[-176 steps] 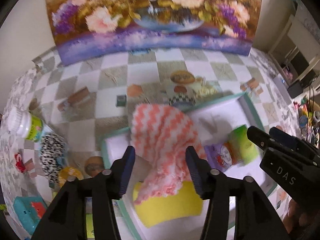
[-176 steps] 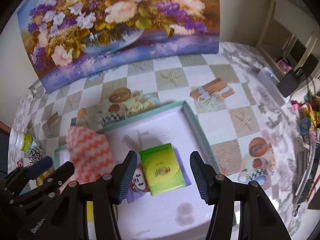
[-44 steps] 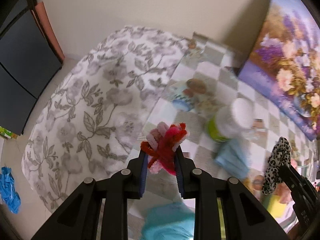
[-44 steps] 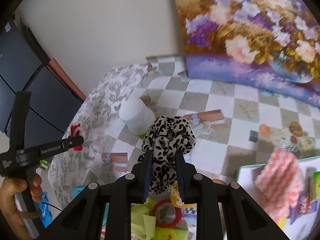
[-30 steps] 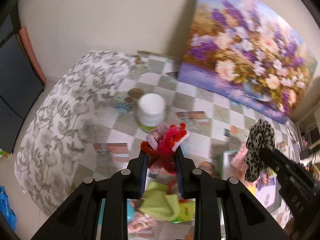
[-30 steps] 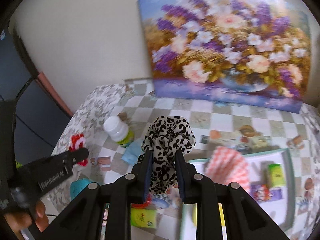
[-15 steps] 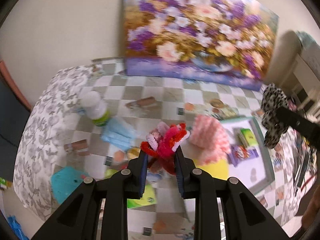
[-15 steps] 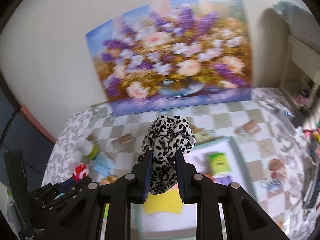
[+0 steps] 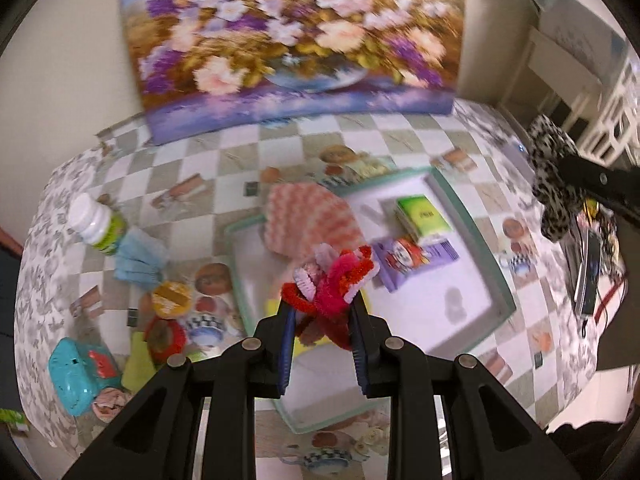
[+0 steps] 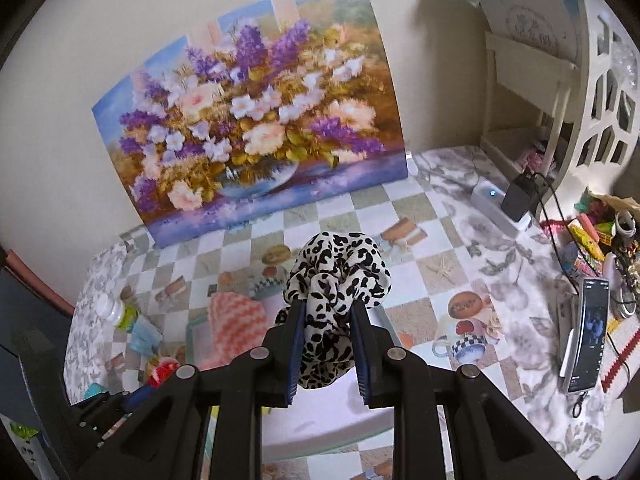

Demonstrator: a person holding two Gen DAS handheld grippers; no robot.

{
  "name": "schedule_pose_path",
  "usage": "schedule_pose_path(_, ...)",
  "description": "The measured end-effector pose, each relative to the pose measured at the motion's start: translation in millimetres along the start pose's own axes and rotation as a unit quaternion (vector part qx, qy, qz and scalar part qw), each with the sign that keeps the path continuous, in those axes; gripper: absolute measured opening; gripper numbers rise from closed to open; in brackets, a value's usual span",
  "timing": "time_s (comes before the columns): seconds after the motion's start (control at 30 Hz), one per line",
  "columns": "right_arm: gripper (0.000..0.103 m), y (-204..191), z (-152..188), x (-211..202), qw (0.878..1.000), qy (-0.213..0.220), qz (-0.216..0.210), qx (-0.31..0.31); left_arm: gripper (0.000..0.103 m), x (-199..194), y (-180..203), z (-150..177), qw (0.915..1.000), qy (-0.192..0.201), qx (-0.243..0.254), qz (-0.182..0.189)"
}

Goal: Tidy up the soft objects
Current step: 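Carry the red plush toy and leopard scrunchie over the white tray, then open both tools to drop the plush toy and scrunchie into the tray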

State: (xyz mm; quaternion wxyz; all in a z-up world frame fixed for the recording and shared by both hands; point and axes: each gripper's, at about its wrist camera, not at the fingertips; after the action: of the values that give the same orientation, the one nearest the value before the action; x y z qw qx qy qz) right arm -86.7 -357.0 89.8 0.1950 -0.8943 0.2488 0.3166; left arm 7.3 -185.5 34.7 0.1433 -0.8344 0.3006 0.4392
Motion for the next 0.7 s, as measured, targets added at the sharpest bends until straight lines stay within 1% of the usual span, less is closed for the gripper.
schedule_pose_path(0.1,0.024,1.0,7.8,17.2,1.000,-0.027,0.001,-0.002,0.026,10.0,13.2,5.5,0.9997,-0.017,0.015,0.002)
schedule_pose_path(0.17,0.024,1.8,17.0,34.2,0.998,-0.056,0.004,-0.002,0.026,18.9,20.6,10.4,0.9992,-0.032,0.025,0.004)
schedule_pose_path(0.27,0.024,3.4,29.4,56.1,0.996,-0.091,0.005,0.000,0.026,32.4,27.9,18.0,0.9978,-0.057,0.032,0.011)
schedule_pose_path(0.37,0.024,3.6,39.1,71.2,0.993,-0.117,0.004,0.000,0.026,43.5,33.5,25.0,0.9962,-0.079,0.035,0.015)
schedule_pose_path(0.53,0.024,4.3,51.3,88.6,0.989,-0.148,0.011,-0.005,0.026,60.3,41.6,36.7,0.9932,-0.107,0.043,0.016)
schedule_pose_path(0.7,0.024,6.7,60.7,101.7,0.985,-0.170,0.019,-0.007,0.026,73.6,44.0,45.0,0.9907,-0.127,0.049,0.008)
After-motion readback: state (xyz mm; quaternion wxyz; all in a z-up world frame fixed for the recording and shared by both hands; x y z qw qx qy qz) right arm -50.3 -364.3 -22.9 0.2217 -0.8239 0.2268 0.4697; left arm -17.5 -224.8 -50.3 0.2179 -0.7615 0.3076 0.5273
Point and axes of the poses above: each gripper's, at about its wrist camera, not at the fingertips, and x roughly the way its jaws point, y to its right, z to its underside, and after that the axes turned 10 degrees about y, right-handed
